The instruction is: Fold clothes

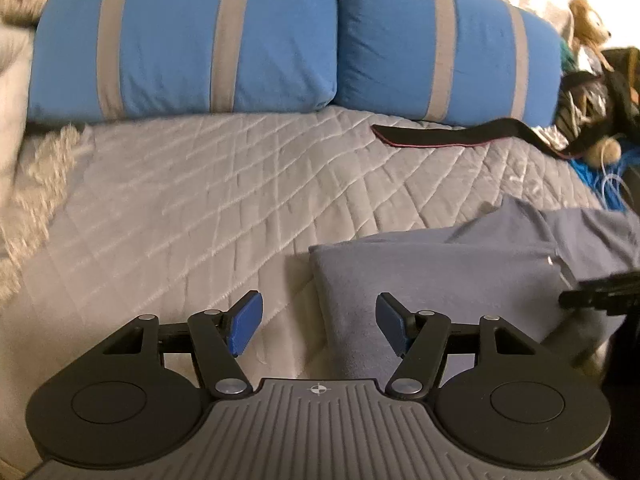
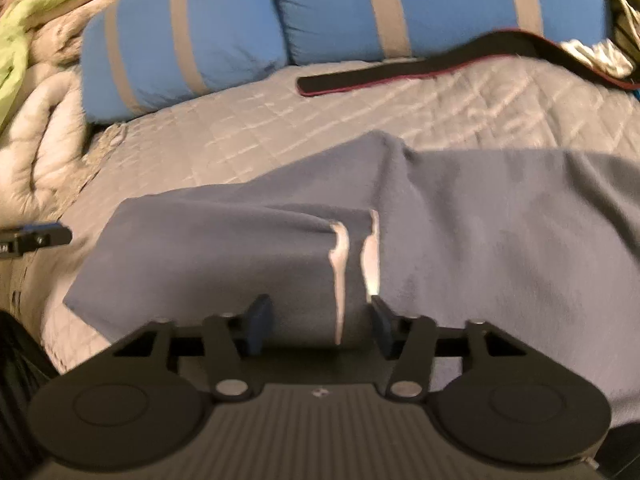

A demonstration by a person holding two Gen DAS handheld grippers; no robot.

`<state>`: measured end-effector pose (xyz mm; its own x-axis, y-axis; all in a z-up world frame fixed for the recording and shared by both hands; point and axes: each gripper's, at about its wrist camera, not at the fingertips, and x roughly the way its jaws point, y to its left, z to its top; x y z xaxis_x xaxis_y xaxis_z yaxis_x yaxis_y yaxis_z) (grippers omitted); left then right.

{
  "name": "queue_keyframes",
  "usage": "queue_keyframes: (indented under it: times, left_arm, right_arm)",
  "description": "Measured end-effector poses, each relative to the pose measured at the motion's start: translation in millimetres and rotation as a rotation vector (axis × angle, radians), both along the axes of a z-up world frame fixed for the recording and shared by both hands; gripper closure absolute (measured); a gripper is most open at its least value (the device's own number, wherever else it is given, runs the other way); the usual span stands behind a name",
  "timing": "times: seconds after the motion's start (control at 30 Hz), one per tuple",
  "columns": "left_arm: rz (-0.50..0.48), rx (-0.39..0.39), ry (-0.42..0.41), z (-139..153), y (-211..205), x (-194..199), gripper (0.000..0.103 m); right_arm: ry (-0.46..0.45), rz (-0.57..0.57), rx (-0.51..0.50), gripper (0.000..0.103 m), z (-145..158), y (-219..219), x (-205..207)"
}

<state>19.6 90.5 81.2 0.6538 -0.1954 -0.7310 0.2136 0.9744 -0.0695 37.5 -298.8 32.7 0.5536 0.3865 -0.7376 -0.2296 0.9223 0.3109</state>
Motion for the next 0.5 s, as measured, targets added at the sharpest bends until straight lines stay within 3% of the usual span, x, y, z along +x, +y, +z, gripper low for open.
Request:
queue_keyframes:
  times: [0.1, 0.2, 0.5]
  left_arm:
    - [0.018, -0.021, 0.013, -5.2, 4.9, 2.3, 0.042]
    - [0.024, -0.018, 0.014, -7.2, 4.5, 2.6, 0.042]
    - [0.041, -0.046, 0.024, -6.5, 8.5, 5.4, 0.042]
  right_arm:
    - [-0.012, -0.009, -0.01, 0.084, 2.2, -0.7, -1.2]
    - [-0.049, 0.021, -0.06, 0.095, 8.5, 5.8, -6.3]
    - [-0.085, 0.042, -0.155, 0.099, 22.0, 12.5, -12.6]
